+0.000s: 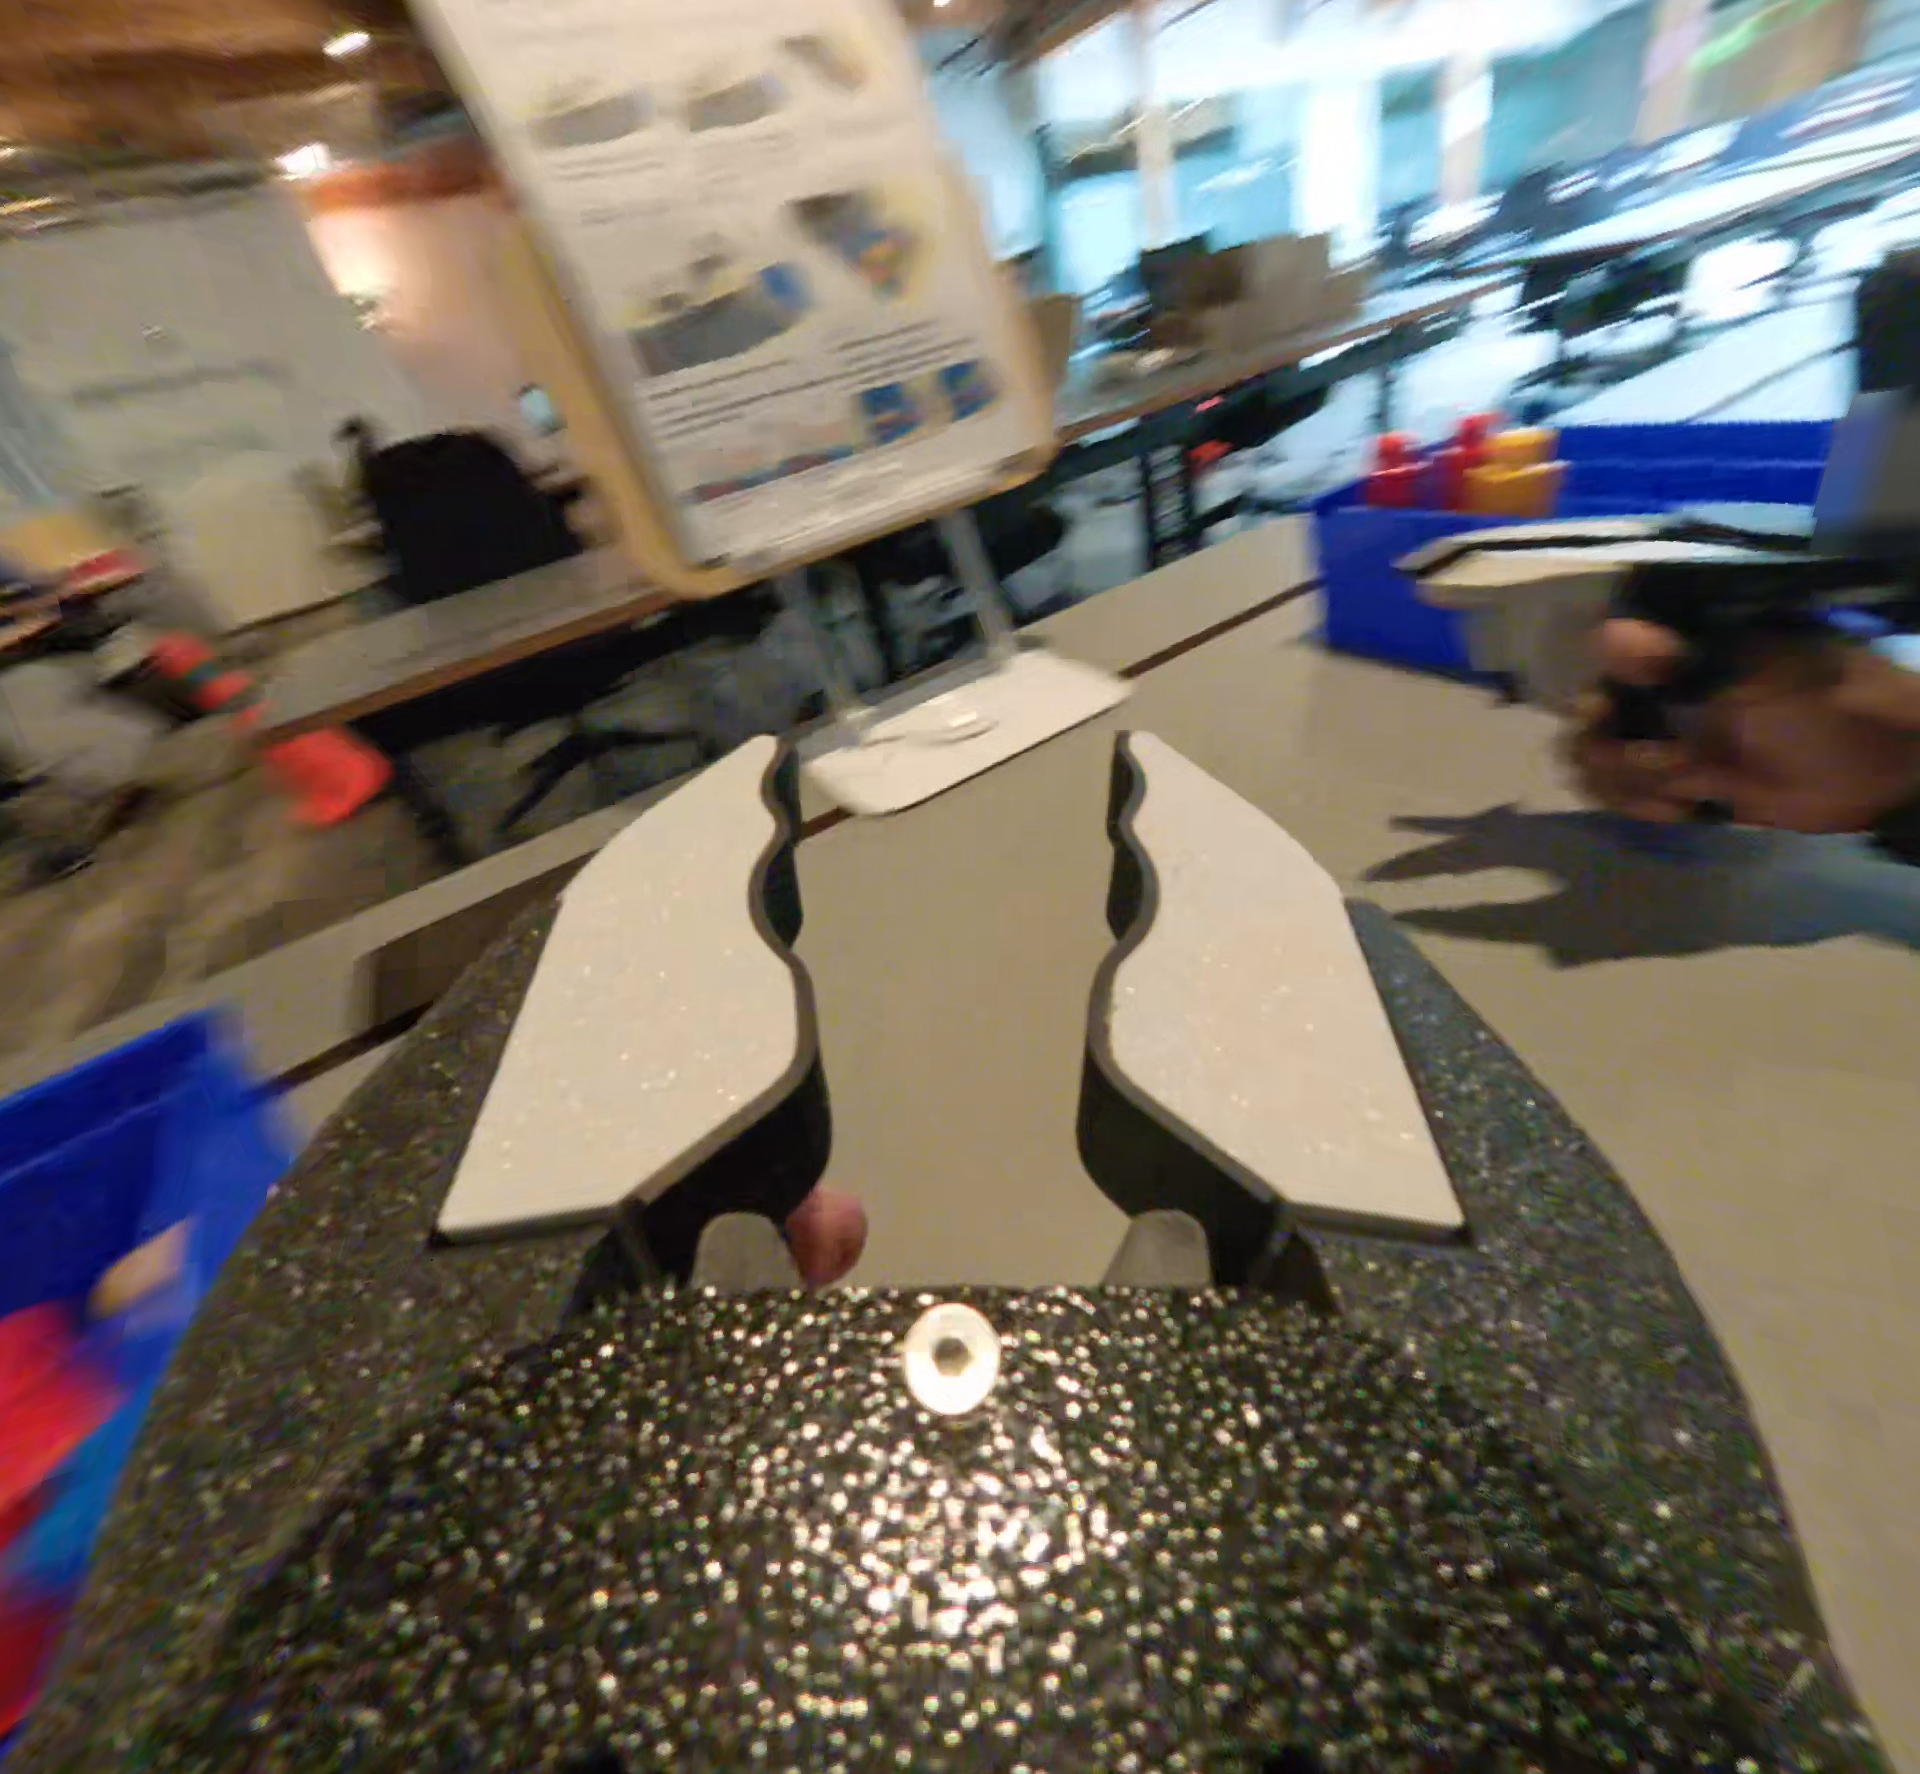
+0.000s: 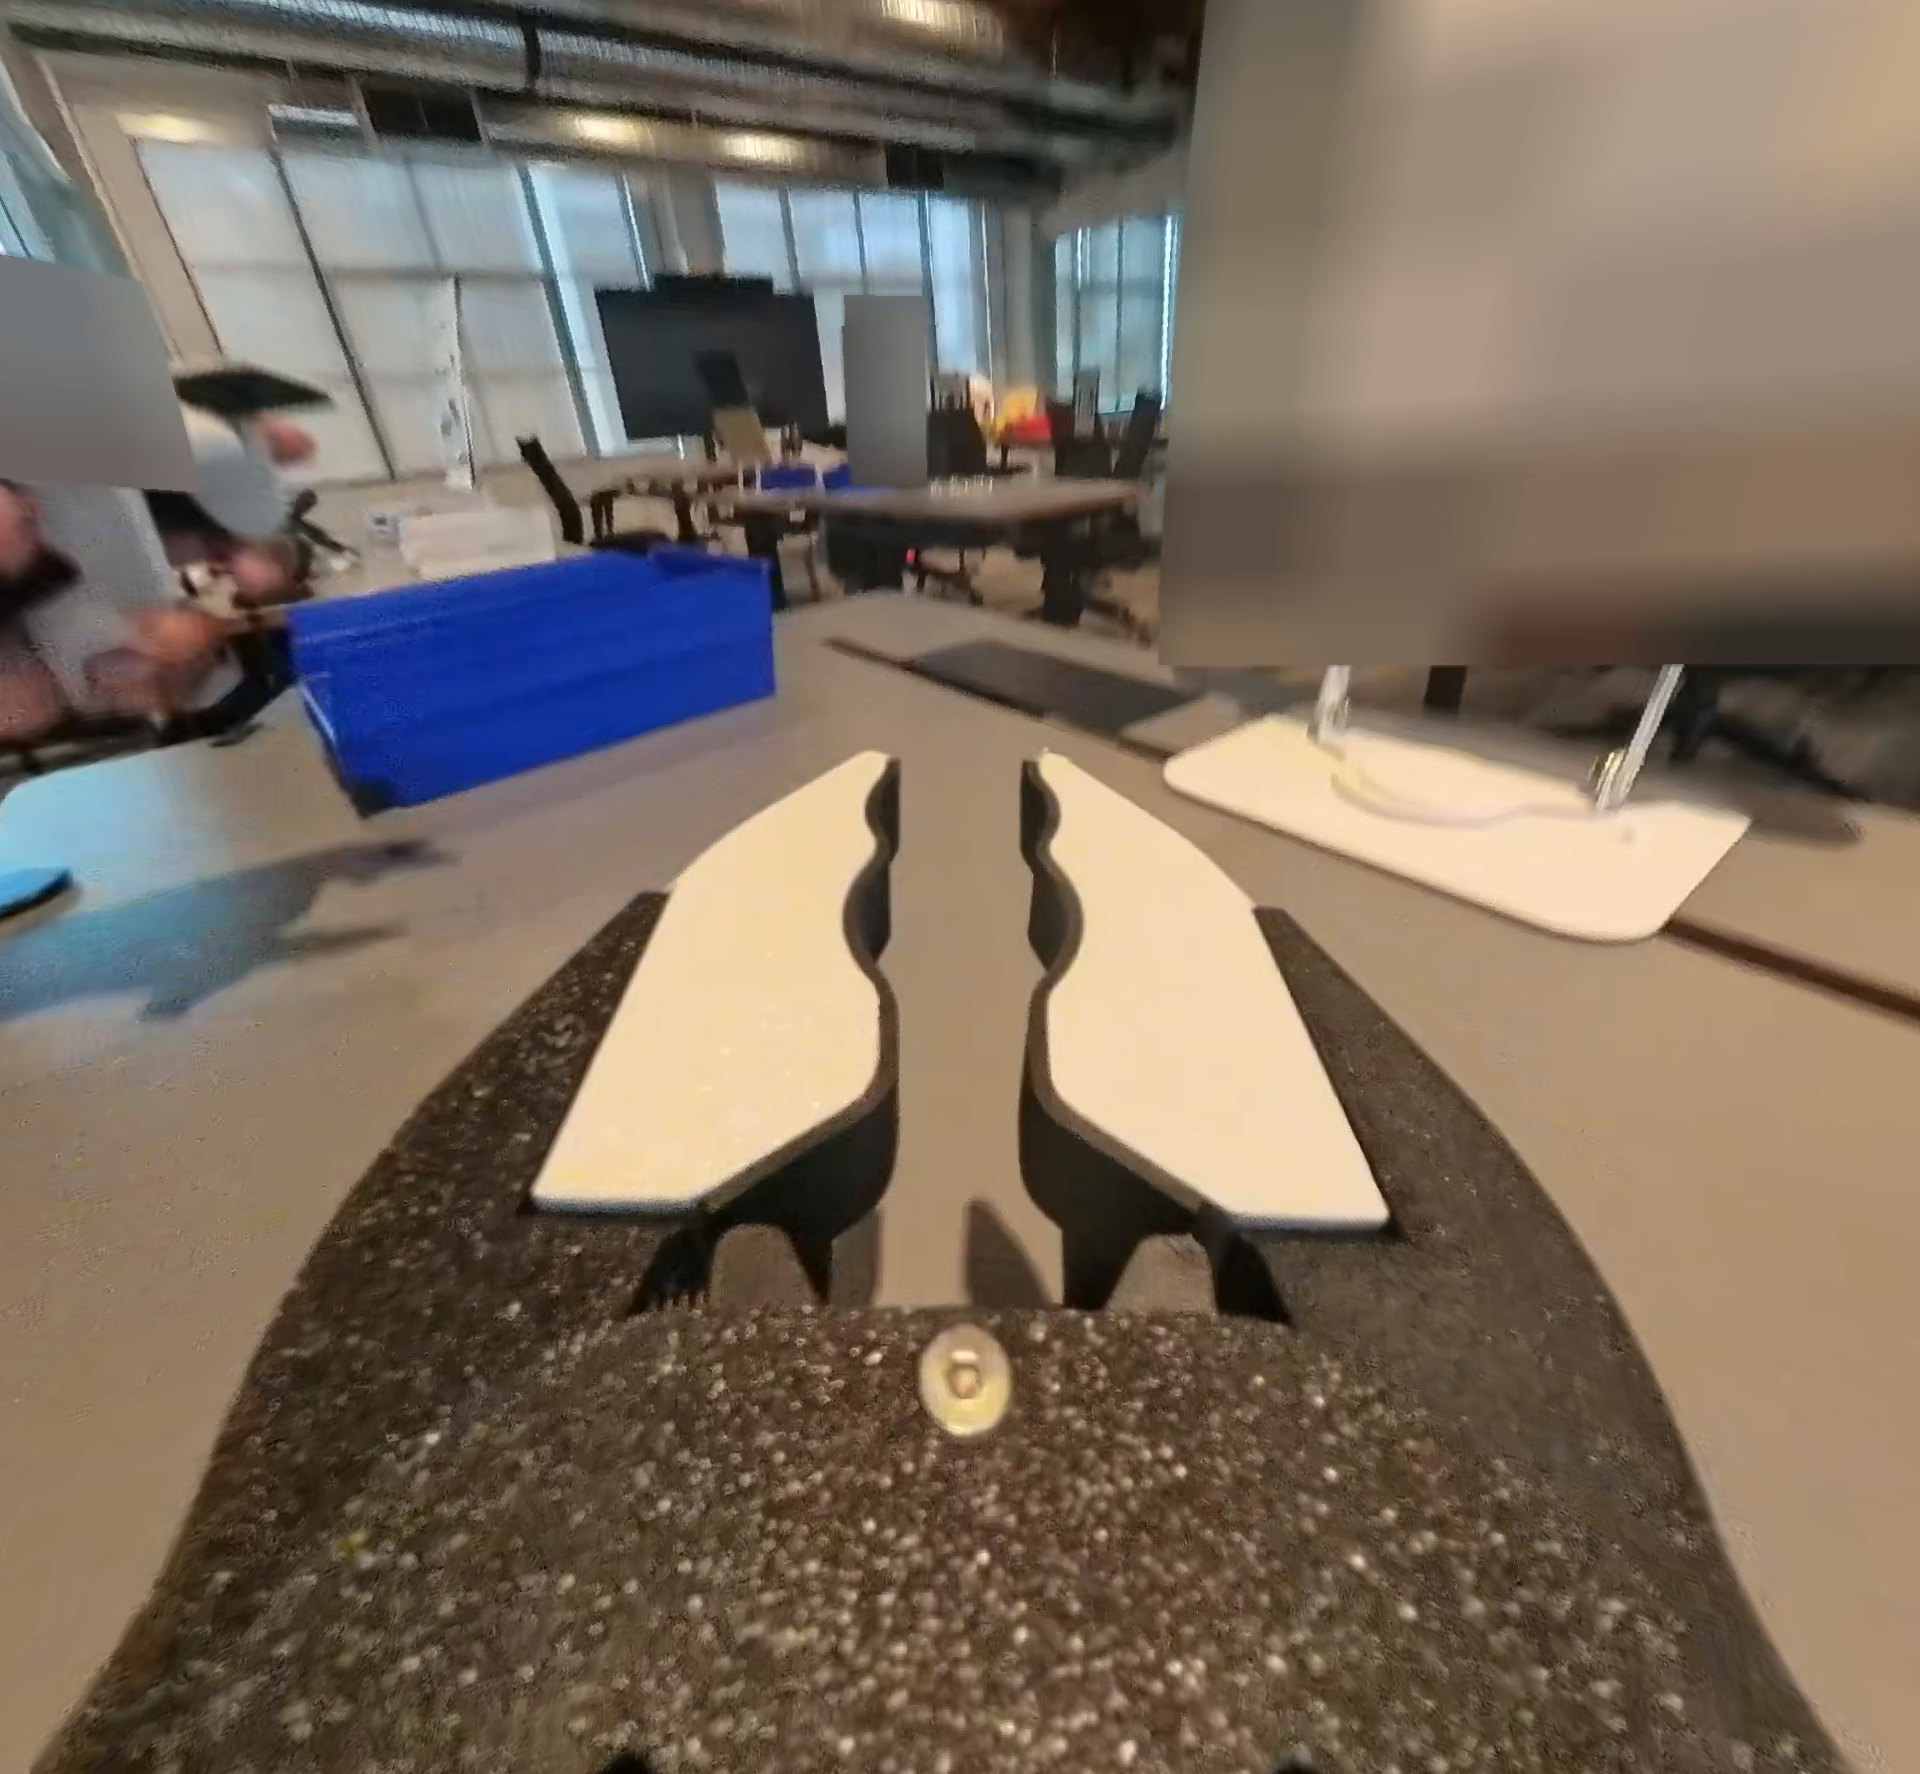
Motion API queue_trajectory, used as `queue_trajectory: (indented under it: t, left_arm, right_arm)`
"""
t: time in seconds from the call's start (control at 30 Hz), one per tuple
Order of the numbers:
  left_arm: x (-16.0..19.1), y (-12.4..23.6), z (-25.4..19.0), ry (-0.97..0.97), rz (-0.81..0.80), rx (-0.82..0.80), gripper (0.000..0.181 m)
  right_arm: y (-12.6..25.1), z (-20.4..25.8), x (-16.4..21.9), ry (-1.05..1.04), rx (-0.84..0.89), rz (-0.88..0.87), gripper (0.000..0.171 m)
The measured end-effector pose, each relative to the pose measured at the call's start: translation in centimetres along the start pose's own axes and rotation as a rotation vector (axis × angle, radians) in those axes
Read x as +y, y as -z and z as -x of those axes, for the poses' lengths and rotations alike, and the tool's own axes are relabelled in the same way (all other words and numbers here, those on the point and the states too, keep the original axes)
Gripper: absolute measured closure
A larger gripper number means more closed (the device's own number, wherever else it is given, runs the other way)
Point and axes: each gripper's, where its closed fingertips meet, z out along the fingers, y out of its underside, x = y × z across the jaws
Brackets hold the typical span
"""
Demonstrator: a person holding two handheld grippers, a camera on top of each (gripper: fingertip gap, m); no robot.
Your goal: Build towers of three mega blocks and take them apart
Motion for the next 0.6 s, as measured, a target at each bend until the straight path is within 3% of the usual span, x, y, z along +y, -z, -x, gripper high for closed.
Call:
queue_trajectory:
  t: [0.13, 0.2, 0.27, 0.37, 0.43, 0.6]
  left_arm:
    - [0.6, 6.3, 14.5, -0.037, 0.198, -0.339, 0.125]
    - [3.9, 9.0, 21.5, -0.095, 0.417, -0.515, 0.124]
    - [8.8, 10.0, 25.8, -0.164, 0.67, -0.534, 0.123]
    - [16.6, 9.2, 27.8, -0.384, 0.975, -0.35, 0.127]
    - [19.9, 9.3, 28.5, -0.572, 1.12, -0.275, 0.129]
    - [22.9, 7.8, 28.6, -0.578, 1.16, -0.22, 0.136]
  right_arm:
    - [-0.9, -0.3, 3.1, -0.052, -0.004, 0.141, 0.148]
    - [-1.2, 0.1, 4.4, -0.041, -0.017, 0.2, 0.147]
    - [-1.5, 0.5, 5.2, -0.013, -0.03, 0.241, 0.147]
    - [-1.6, 1.0, 5.5, 0.02, -0.034, 0.258, 0.147]
    - [-1.6, 1.0, 5.5, 0.023, -0.034, 0.261, 0.147]
    - [-1.5, 0.8, 5.4, -0.009, -0.04, 0.25, 0.147]
